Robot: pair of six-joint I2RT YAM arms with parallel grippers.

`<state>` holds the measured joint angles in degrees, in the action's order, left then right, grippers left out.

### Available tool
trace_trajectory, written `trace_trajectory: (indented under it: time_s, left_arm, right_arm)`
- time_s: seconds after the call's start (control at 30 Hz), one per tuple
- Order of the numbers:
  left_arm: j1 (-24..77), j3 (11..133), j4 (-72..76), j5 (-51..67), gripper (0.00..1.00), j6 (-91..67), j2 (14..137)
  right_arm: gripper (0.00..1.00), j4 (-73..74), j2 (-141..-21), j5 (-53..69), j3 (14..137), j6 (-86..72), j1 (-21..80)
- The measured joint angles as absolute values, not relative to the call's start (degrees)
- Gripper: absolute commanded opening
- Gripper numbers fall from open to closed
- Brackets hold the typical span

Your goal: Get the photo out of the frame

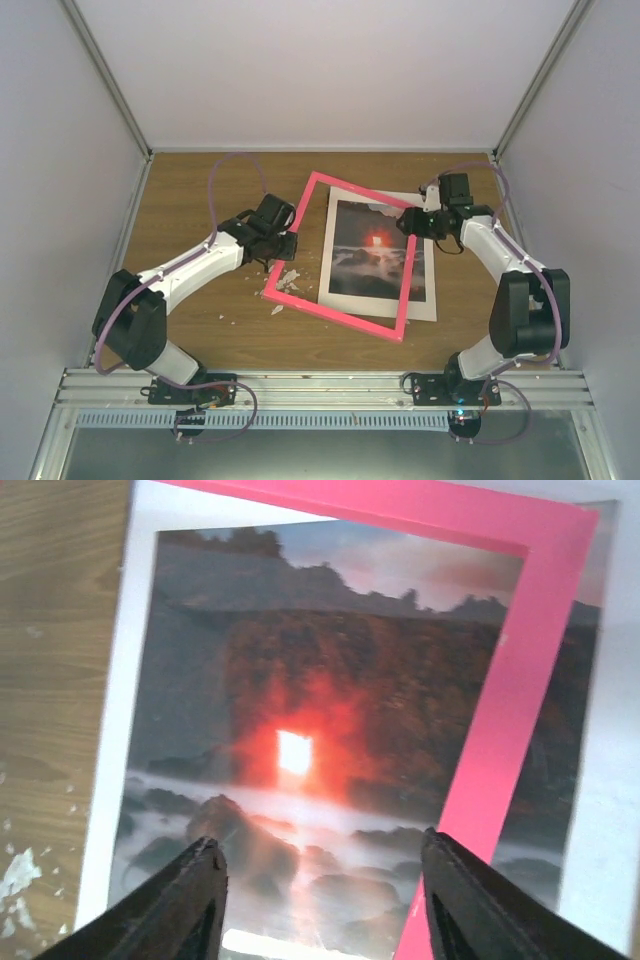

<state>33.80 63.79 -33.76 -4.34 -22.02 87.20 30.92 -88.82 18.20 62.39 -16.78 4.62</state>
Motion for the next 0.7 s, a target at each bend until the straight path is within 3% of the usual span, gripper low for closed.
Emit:
trace_trajectory:
  time_s: [0.33, 0.7]
  left_arm:
    - [28.51, 61.23, -34.11, -2.92, 0.0, -20.71, 83.79]
    - [26.09, 57.41, -33.06, -1.83, 0.0, -20.53, 81.41]
  right_arm:
    - [0.68, 27.29, -88.82, 24.21, 61.67, -17.3, 5.19]
    - [0.69, 24.08, -92.23, 25.65, 56.21, -19.92, 6.07]
